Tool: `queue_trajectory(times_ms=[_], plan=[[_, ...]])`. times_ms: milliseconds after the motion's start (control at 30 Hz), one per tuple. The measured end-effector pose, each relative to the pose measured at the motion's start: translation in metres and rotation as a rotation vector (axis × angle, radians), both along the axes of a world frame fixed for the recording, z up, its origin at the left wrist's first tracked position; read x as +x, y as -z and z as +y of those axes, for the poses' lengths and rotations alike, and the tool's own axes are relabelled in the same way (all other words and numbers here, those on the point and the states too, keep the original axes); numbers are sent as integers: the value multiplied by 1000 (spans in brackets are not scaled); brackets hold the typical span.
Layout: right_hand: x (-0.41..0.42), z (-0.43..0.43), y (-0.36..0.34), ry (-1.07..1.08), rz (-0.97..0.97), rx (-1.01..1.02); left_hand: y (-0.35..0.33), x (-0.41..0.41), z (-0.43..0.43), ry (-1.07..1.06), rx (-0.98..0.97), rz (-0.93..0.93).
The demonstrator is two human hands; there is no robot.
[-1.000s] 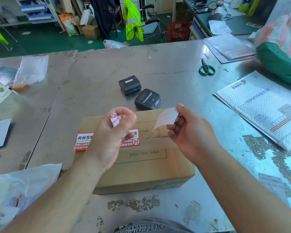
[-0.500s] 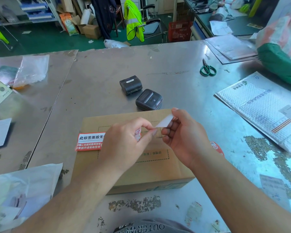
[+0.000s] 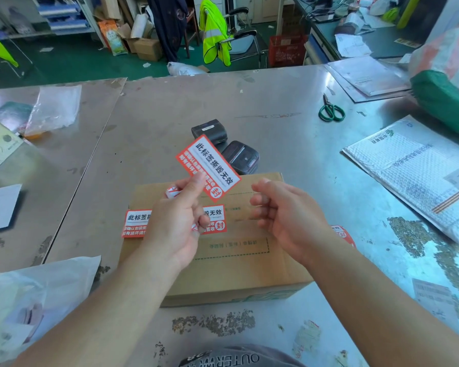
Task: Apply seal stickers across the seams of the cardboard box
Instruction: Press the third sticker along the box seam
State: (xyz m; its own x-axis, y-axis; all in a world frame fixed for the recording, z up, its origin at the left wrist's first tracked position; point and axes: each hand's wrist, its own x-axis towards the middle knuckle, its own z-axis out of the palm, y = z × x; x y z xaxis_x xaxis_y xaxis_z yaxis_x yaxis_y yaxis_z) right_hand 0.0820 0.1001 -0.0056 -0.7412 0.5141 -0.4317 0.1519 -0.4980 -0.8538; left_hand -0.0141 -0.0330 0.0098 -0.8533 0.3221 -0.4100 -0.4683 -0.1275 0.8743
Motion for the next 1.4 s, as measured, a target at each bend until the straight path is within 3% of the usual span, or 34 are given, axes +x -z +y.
queue_trajectory(times_ms=[133, 400, 600, 733, 867, 933, 1133, 1267, 1400], plan=[[0, -8, 7, -116, -20, 275, 2, 2, 0, -33, 36, -63], [-1, -16, 2, -113, -10, 475, 0, 10, 4, 16, 86, -63], [0, -18, 0, -42, 30, 516, 1, 14, 1, 61, 77, -8], [1, -18, -3, 15, 55, 554, 3, 14, -4, 156, 3, 121], [3, -14, -10, 81, 29, 576, -1, 16, -12, 358, -241, 449], [4, -10, -12, 99, -9, 585, 0, 16, -14, 417, -256, 500], [10, -15, -6, 133, -38, 557, 2, 18, -14, 520, -77, 306], [13, -9, -4, 254, -35, 432, 5, 18, -16, 486, -96, 241], [19, -2, -3, 205, -49, 348, 5, 16, -21, 437, -50, 204]])
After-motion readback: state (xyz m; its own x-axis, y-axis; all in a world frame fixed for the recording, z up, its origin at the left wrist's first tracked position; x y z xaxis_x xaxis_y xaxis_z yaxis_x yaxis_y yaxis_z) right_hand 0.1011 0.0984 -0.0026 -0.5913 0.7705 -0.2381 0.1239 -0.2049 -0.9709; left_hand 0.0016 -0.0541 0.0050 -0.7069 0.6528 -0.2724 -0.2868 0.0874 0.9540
